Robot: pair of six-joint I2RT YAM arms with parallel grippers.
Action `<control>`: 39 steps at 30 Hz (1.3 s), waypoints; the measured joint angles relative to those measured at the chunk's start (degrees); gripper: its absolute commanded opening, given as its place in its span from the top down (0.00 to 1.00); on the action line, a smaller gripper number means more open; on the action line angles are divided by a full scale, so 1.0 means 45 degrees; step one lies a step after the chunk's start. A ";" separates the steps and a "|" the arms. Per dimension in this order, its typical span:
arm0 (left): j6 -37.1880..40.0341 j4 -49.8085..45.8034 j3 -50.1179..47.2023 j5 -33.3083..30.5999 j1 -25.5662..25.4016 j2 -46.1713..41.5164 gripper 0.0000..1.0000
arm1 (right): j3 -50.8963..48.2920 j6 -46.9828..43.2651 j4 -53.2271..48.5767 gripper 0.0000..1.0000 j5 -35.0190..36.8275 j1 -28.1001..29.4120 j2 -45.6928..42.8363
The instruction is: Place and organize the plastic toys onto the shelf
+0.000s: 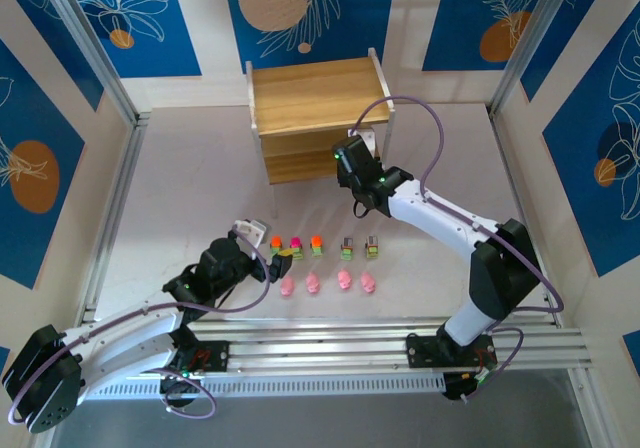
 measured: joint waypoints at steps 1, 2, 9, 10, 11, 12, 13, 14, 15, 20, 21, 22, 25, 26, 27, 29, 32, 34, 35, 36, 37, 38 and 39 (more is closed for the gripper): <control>0.0000 -0.0005 0.0000 0.0000 0.0000 0.0000 0.00 | -0.0005 0.0000 0.0005 0.53 0.0000 0.0000 -0.0005; 0.0000 0.0000 0.0000 0.0000 0.0000 0.0000 0.00 | -0.0010 -0.0005 0.0000 0.55 0.0005 0.0000 -0.0005; 0.0000 -0.0005 0.0000 0.0000 0.0000 0.0000 0.00 | -0.0010 0.0063 0.0000 0.62 0.0005 0.0000 -0.0005; 0.0000 0.0000 0.0000 0.0000 0.0000 0.0000 0.00 | -0.0010 0.0058 0.0000 0.64 0.0005 0.0000 -0.0005; 0.0000 -0.0005 0.0000 0.0000 0.0000 0.0000 0.00 | -0.0010 0.0053 0.0000 0.65 0.0005 0.0000 -0.0005; 0.0000 0.0000 0.0000 0.0000 0.0000 0.0000 0.00 | -0.0010 0.0053 0.0005 0.65 0.0000 -0.0005 -0.0005; 0.0005 -0.0005 0.0000 0.0000 0.0000 0.0000 0.00 | -0.0010 0.0053 0.0005 0.66 0.0000 -0.0015 -0.0005; 0.0000 0.0000 0.0000 0.0000 0.0000 0.0000 0.00 | -0.0010 0.0049 0.0005 0.67 0.0000 -0.0044 -0.0005; 0.0000 -0.0005 0.0000 0.0000 0.0000 0.0000 0.00 | -0.0010 0.0049 0.0005 0.68 -0.0005 -0.0063 -0.0005; 0.0000 0.0000 0.0000 0.0000 0.0000 0.0000 0.00 | -0.0005 0.0044 0.0015 0.73 0.0000 -0.0146 0.0000; 0.0005 -0.0005 0.0000 0.0000 0.0000 0.0000 0.00 | -0.0005 0.0044 0.0015 0.74 -0.0005 -0.0170 0.0000; 0.0000 0.0000 0.0000 0.0000 0.0000 0.0000 0.00 | -0.0005 0.0039 0.0015 0.74 -0.0005 -0.0199 0.0000; 0.0000 0.0005 0.0000 0.0000 0.0000 0.0044 0.00 | -0.0005 0.0039 0.0053 0.74 -0.0005 -0.0282 0.0005; 0.0000 -0.0005 0.0000 0.0000 0.0000 0.0083 0.00 | -0.0005 0.0039 0.0063 0.74 -0.0005 -0.0306 0.0010; 0.0000 -0.0005 0.0000 0.0000 0.0000 0.0102 0.00 | -0.0005 0.0039 0.0068 0.73 -0.0005 -0.0316 0.0010; 0.0000 0.0005 0.0005 0.0000 0.0000 0.0146 0.00 | 0.0000 0.0034 0.0097 0.73 -0.0005 -0.0340 0.0015; 0.0000 0.0005 0.0005 0.0005 0.0000 0.0146 0.00 | 0.0112 -0.0034 0.0141 0.73 -0.0010 -0.0389 0.0126; 0.0005 0.0000 0.0005 0.0005 0.0000 0.0155 0.00 | 0.0209 -0.0058 0.0151 0.73 -0.0005 -0.0413 0.0257; 0.0000 0.0000 0.0005 0.0005 0.0000 0.0165 0.00 | 0.0253 -0.0068 0.0155 0.73 -0.0005 -0.0432 0.0301; 0.0000 0.0000 0.0005 0.0010 0.0000 0.0165 0.00 | 0.0291 -0.0068 0.0151 0.73 -0.0005 -0.0447 0.0340; 0.0000 0.0000 0.0005 0.0010 0.0000 0.0165 0.00 | 0.0340 -0.0068 0.0151 0.73 -0.0005 -0.0461 0.0379; 0.0000 0.0000 0.0005 0.0010 0.0000 0.0165 0.00 | 0.0369 -0.0068 0.0151 0.72 -0.0005 -0.0486 0.0403; 0.0005 0.0000 0.0005 0.0010 0.0000 0.0165 0.00 | 0.0379 -0.0068 0.0155 0.71 -0.0005 -0.0505 0.0418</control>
